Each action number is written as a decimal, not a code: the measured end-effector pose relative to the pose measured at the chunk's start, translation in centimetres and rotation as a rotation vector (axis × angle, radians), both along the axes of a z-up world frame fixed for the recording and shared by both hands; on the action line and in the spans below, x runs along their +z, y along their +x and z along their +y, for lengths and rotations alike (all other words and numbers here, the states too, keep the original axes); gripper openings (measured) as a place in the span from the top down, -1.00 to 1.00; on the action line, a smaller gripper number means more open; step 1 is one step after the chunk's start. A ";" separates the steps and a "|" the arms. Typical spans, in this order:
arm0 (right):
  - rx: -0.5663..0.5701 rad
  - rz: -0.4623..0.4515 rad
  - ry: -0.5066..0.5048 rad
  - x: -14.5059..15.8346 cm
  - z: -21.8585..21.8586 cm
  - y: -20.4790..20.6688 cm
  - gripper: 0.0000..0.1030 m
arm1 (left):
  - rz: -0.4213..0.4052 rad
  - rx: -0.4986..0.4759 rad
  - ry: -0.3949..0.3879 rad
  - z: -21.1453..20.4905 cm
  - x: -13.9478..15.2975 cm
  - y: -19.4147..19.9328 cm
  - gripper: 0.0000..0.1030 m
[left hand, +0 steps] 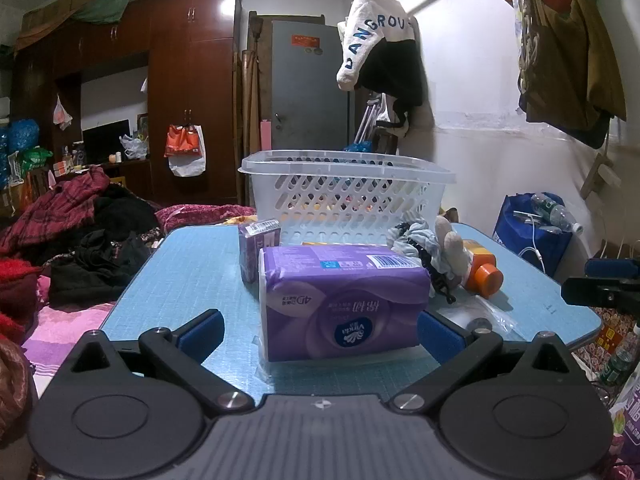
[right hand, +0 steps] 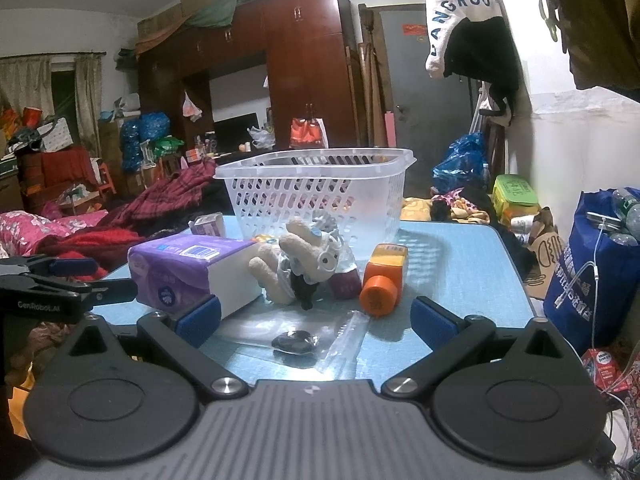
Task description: Organize objects
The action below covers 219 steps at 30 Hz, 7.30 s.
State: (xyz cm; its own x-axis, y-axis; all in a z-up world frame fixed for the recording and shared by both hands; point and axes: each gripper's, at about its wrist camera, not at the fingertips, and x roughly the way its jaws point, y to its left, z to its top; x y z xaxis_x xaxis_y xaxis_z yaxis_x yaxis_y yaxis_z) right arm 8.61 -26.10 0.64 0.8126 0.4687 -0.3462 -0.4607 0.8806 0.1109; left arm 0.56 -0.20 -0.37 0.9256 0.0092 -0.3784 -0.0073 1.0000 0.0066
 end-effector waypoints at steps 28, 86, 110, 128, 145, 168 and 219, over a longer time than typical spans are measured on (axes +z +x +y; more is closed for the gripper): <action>0.000 0.001 0.001 0.0 -0.1 0.1 -1.00 | 0.006 -0.004 -0.005 0.1 -0.1 0.0 -1.00; 0.000 -0.019 0.005 -0.1 -0.3 0.0 -1.00 | -0.089 -0.027 -0.064 1.1 0.7 -1.2 -1.00; 0.414 -0.017 0.108 -3.6 6.7 5.3 -0.60 | -0.093 -0.368 -0.076 7.5 -3.3 3.7 -0.60; 0.429 -0.069 0.058 -3.5 5.8 4.8 0.03 | -0.140 -0.411 -0.119 8.0 -2.8 2.5 0.00; 0.308 -0.231 -0.012 13.3 3.8 12.8 0.06 | -0.212 -0.455 -0.095 4.3 13.1 15.7 0.04; 0.174 0.166 -0.140 7.7 6.2 25.6 -0.63 | 0.142 -0.300 -0.121 5.6 7.3 29.3 -0.49; 0.097 -0.258 -0.066 -0.2 0.6 2.3 0.70 | -0.094 -0.367 -0.228 0.5 -2.2 10.1 0.69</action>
State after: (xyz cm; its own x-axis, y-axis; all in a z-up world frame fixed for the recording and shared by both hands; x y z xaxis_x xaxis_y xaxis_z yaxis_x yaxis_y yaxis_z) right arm 10.92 -25.51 0.42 0.8303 0.5319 -0.1665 -0.5488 0.8324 -0.0770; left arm 10.66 0.31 -2.61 0.8824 -0.4006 -0.2467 0.3588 0.9122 -0.1979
